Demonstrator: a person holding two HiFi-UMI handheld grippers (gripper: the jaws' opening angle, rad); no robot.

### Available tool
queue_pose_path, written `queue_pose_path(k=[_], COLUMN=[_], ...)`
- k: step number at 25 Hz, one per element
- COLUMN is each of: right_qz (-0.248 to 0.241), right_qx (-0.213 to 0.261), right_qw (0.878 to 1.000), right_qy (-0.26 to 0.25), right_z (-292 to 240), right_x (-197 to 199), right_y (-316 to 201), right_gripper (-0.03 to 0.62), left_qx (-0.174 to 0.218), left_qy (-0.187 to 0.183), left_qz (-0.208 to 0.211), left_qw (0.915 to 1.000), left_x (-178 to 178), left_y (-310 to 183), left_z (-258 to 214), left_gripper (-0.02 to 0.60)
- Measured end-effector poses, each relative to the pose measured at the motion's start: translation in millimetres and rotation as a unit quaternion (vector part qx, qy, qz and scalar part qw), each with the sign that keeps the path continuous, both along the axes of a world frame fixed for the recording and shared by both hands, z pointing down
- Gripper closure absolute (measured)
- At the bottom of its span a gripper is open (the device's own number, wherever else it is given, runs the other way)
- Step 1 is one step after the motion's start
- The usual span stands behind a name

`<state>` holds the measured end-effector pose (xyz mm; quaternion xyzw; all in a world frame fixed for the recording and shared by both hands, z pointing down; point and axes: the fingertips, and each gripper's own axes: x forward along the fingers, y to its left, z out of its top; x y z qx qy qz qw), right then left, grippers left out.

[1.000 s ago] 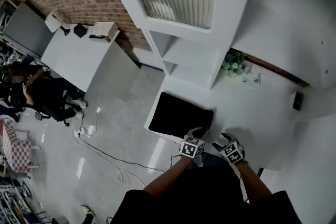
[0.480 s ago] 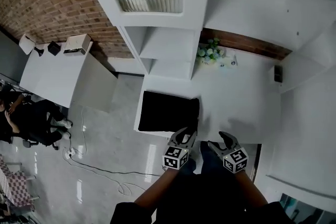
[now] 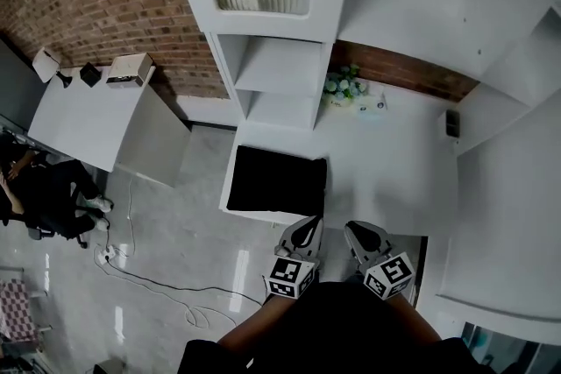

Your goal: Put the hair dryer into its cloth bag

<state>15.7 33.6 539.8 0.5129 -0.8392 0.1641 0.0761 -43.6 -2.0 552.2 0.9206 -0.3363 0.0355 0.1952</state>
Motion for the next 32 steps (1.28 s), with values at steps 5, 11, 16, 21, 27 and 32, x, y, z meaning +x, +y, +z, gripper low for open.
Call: queue_pose_path(k=[5, 11, 16, 21, 27, 32], right_qz=[0.030, 0.071, 0.096, 0.123, 0.131, 0.131], right_qx=[0.054, 0.098, 0.100, 0.097, 0.095, 0.106], right_qw=[0.997, 0.992, 0.989, 0.986, 0.986, 0.985], right_qy=[0.048, 0.044, 0.049, 0.049, 0.031, 0.038], right_z=[-40.3, -73.7, -82.4, -78.6, -83.0, -86.6], right_x=[-3.2, 12.5, 23.5, 35.7, 36.5, 33.5], right_y=[-1.7, 0.3, 9.8, 18.3, 25.7, 30.4], right_gripper=[0.574, 0.576, 0.576, 0.576, 0.577, 0.577], left_qx=[0.093, 0.150, 0.150, 0.147, 0.154, 0.159], left_qy=[0.006, -0.002, 0.004, 0.001, 0.027, 0.027], left_qz=[0.017, 0.025, 0.022, 0.028, -0.008, -0.014], left_qw=[0.9955, 0.9884, 0.9884, 0.9888, 0.9877, 0.9869], left_x=[11.8, 30.4, 37.0, 49.4, 44.0, 38.6], left_y=[15.1, 25.6, 32.8, 37.1, 41.3, 42.4], left_z=[-54.6, -93.6, -102.8, -98.9, -112.4, -114.2], left_gripper=[0.563, 0.565, 0.564, 0.565, 0.565, 0.565])
